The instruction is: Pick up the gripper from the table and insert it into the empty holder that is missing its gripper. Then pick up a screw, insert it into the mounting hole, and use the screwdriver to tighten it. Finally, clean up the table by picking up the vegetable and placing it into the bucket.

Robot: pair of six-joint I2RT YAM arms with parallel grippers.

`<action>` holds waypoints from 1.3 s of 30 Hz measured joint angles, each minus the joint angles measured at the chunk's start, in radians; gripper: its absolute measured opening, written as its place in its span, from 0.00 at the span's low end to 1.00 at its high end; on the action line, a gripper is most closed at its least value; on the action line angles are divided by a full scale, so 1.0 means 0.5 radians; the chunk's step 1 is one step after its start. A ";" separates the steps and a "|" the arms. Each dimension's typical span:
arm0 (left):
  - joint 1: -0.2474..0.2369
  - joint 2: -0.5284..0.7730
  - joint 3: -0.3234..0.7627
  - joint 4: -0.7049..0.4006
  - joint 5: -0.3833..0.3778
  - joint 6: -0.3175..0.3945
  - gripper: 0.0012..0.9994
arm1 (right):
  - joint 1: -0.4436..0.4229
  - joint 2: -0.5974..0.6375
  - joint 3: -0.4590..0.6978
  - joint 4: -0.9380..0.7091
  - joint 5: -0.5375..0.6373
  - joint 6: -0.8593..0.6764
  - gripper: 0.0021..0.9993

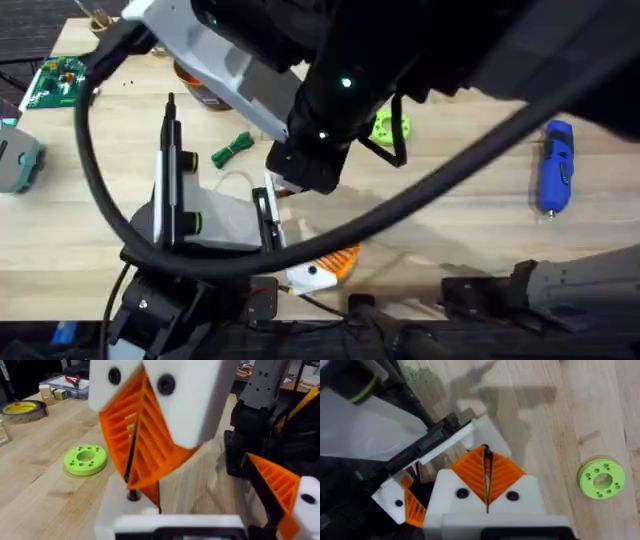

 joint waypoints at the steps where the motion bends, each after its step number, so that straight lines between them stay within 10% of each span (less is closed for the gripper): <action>1: 0.000 0.000 0.000 0.000 0.000 0.000 0.99 | 0.000 0.000 0.000 -0.001 0.000 0.000 0.00; 7: 0.000 0.000 0.000 0.001 0.000 0.003 0.99 | 0.000 0.000 0.000 -0.020 -0.004 0.000 0.11; 15: 0.000 0.000 0.000 0.001 0.000 0.008 0.99 | -0.002 0.002 0.000 -0.042 -0.005 -0.004 0.89; 39: 0.000 0.000 0.000 0.001 0.000 0.008 0.99 | -0.481 -0.082 0.000 0.138 -0.005 0.184 0.90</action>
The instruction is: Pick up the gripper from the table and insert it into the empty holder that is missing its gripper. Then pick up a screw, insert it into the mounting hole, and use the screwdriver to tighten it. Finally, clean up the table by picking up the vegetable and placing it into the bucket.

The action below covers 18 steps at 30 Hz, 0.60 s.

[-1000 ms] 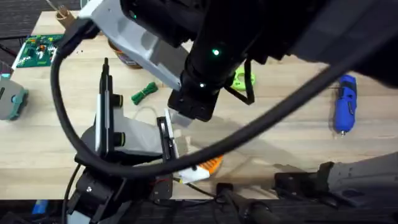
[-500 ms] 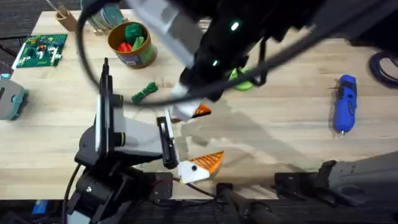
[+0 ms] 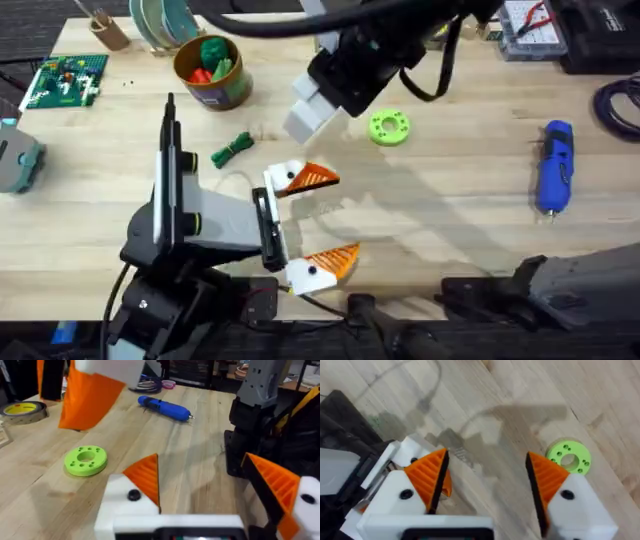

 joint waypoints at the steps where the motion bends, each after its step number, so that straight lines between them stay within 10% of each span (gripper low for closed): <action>1: 0.000 0.000 0.000 -0.001 0.000 0.000 0.99 | 0.000 0.000 0.000 0.006 0.000 0.000 0.90; 18: 0.000 0.000 0.000 0.000 0.000 0.000 0.99 | -0.177 -0.216 0.000 -0.159 0.304 0.158 0.90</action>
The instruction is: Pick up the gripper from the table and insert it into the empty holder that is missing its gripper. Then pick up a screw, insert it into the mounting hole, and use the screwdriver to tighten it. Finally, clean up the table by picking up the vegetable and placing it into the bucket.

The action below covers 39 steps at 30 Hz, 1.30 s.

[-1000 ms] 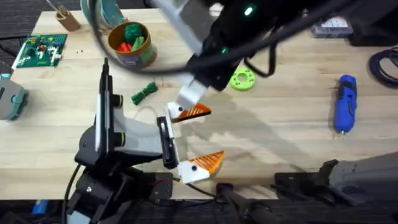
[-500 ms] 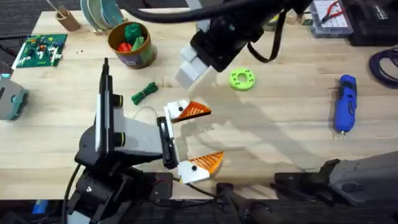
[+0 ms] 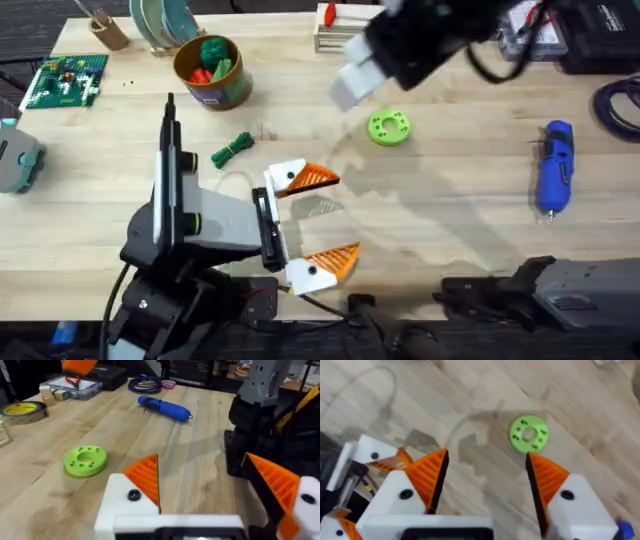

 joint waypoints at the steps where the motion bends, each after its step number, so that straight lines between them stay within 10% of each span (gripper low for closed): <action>1: 0.000 0.000 0.000 0.000 0.000 0.000 0.99 | -0.031 -0.018 0.000 -0.033 0.006 0.008 0.90; 24: 0.000 0.000 0.000 0.000 0.000 0.001 0.94 | -0.715 -0.835 -0.831 0.027 0.019 0.160 0.90; 30: 0.000 0.000 0.000 0.000 -0.001 0.002 0.06 | -0.823 -1.022 -0.945 0.027 0.018 0.202 0.90; 39: 0.000 0.000 0.000 0.000 0.000 0.008 0.00 | -1.088 -1.293 -1.064 0.012 0.019 0.253 0.91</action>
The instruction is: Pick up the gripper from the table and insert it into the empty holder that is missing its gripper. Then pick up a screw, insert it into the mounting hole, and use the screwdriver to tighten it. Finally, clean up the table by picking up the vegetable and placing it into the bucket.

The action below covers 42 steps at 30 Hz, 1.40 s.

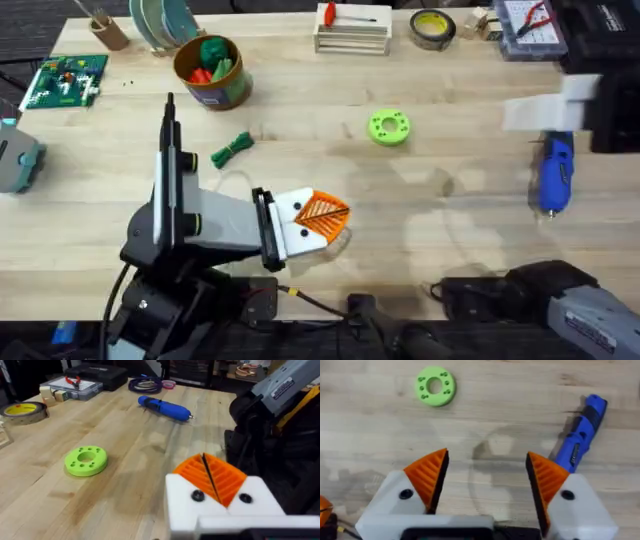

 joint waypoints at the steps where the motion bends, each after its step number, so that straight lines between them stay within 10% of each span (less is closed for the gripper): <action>1: 0.000 0.000 0.000 0.000 0.000 0.000 0.00 | -0.050 -0.032 -0.014 -0.002 0.000 0.000 0.91; 16: 0.000 0.000 0.000 -0.001 0.000 0.000 0.00 | -0.897 -0.122 -0.072 0.002 0.286 0.033 0.91; 42: 0.000 0.000 0.000 0.000 0.000 0.000 0.00 | -0.953 0.764 -0.073 0.411 0.710 0.022 0.99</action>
